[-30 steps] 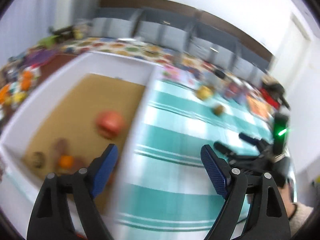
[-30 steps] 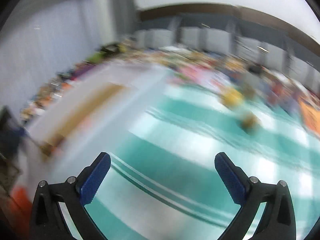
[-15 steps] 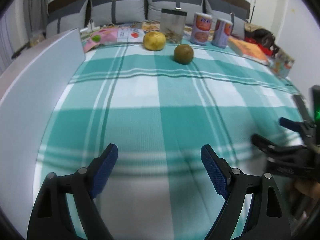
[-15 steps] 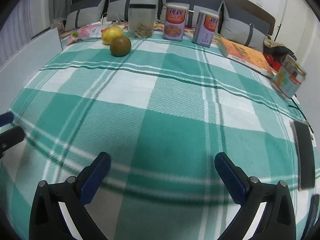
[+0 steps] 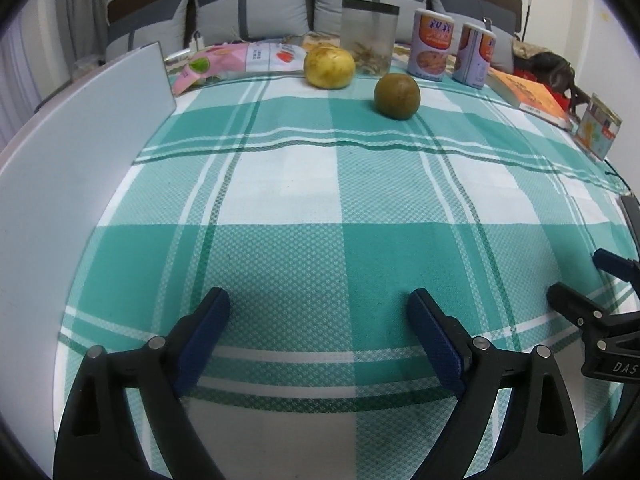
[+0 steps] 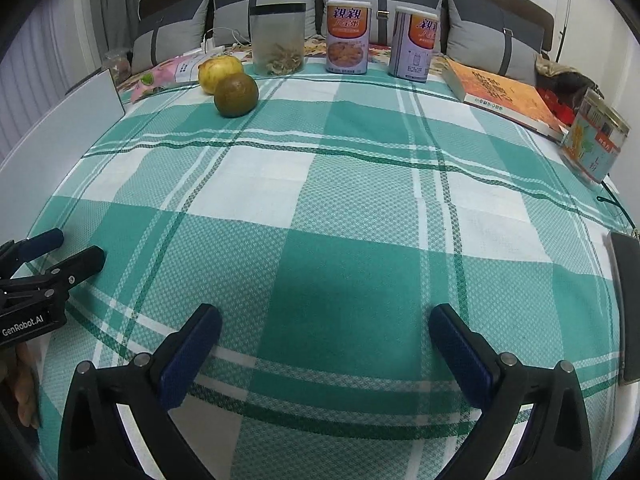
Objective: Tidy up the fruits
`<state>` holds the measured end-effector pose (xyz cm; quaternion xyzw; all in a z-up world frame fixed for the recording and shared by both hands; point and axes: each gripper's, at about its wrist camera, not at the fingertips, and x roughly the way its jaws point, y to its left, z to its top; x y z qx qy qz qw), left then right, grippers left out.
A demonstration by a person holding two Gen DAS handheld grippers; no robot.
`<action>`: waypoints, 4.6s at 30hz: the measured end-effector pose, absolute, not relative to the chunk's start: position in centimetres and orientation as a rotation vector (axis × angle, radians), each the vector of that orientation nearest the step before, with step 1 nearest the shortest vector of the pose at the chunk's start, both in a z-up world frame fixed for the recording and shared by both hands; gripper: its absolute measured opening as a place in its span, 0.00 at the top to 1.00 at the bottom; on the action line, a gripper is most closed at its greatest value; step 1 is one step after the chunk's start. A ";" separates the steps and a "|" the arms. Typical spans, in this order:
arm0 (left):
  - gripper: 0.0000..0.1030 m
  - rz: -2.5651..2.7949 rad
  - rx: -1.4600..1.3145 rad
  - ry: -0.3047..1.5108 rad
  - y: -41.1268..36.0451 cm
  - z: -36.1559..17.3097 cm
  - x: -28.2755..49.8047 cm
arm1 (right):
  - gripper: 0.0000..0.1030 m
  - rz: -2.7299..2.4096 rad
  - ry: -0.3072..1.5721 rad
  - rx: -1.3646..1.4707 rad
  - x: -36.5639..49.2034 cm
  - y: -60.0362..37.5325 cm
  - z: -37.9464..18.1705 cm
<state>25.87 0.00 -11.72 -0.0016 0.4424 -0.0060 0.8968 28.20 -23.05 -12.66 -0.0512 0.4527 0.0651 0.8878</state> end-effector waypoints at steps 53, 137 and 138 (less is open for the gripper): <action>0.09 -0.006 -0.001 0.917 0.0 -11.8 25.9 | 0.00 0.135 0.942 -0.107 28.2 -23.0 -12.7; 0.09 -0.014 -0.015 0.922 0.0 -11.7 26.0 | 0.00 0.217 0.789 -0.020 25.6 -23.9 -9.0; 0.09 -0.019 -0.018 0.924 0.1 -11.7 26.1 | 0.00 0.230 0.768 -0.033 25.2 -23.7 -8.5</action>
